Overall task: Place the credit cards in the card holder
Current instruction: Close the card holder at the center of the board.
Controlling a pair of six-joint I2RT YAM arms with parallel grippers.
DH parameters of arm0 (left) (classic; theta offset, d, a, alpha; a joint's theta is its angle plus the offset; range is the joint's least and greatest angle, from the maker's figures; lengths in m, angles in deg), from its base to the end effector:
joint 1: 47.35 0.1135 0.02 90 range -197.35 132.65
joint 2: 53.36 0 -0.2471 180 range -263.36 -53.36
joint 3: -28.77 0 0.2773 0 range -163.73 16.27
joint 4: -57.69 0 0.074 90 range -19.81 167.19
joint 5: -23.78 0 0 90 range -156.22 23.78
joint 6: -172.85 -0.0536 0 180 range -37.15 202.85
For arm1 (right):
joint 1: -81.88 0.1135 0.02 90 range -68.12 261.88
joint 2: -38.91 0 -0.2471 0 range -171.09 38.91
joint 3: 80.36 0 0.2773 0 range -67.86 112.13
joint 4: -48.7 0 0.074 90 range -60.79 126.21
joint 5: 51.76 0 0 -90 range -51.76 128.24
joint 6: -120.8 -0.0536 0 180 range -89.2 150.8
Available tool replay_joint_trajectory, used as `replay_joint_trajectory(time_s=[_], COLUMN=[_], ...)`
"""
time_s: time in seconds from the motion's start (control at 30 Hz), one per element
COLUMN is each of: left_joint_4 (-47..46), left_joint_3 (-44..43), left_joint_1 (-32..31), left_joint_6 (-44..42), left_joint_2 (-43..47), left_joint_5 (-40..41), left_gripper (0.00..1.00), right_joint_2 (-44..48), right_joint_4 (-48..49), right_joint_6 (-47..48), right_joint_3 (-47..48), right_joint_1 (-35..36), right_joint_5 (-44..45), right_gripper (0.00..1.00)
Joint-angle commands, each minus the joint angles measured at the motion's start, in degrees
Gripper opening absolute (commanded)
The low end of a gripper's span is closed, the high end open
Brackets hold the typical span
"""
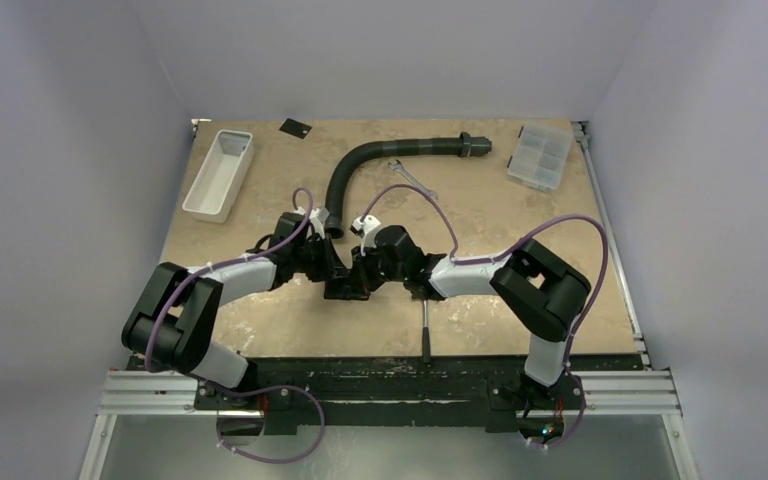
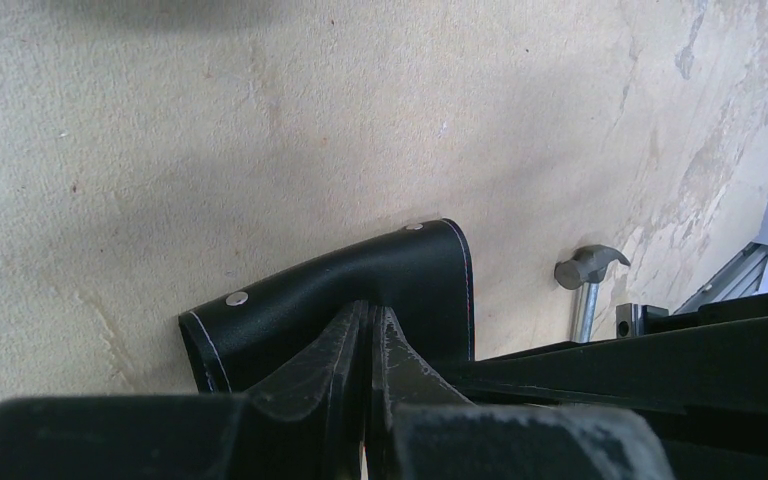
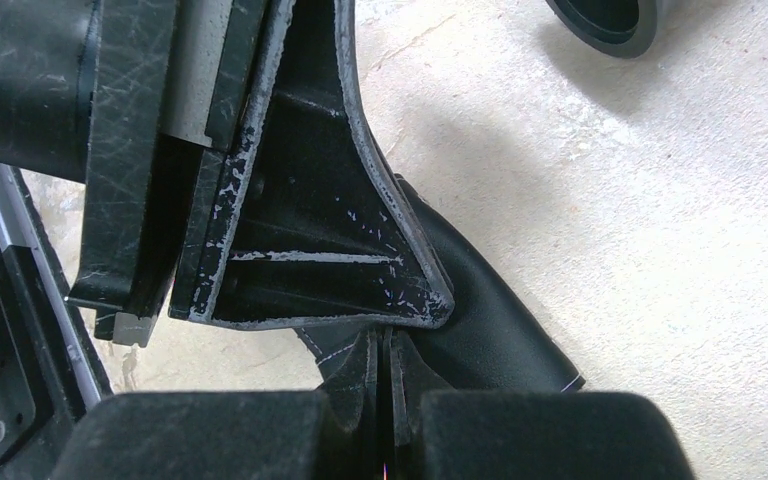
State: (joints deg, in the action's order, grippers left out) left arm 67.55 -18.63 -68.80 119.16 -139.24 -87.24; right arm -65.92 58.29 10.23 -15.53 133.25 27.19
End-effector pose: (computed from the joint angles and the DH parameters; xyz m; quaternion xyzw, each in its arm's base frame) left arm 0.2738 -0.1282 0.0947 -0.0545 0.9196 -0.3181 0.2238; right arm 0.2447 0.3227 0.1100 -0.2755 0.8201 0.3581 0.3512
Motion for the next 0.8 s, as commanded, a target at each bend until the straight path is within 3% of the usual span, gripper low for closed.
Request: replay_joint_trajectory(time_s=[0.0,0.5,0.77], left_joint_4=[5.47,5.26,5.10], left_joint_3=[2.85,3.30,3.50], left_joint_1=[0.64,0.88,1.06], left_joint_6=[-3.45,-3.45,-3.53], left_joint_2=[-2.62,-2.27,-2.14], left_joint_5=[5.81,5.46,5.21], left_gripper=[0.00,0.00,0.00], right_joint_2=[2.19,-3.53,-4.80], right_joint_4=[3.91,4.83,-3.90], right_joint_6=[2.43,-2.21,-5.06], right_joint_3=[0.38,0.62,1.71], right_joint_1=[-0.42,-0.49,-0.49], right_joint_5=[4.26,-0.94,7.42], right_gripper=[0.00,0.00,0.00])
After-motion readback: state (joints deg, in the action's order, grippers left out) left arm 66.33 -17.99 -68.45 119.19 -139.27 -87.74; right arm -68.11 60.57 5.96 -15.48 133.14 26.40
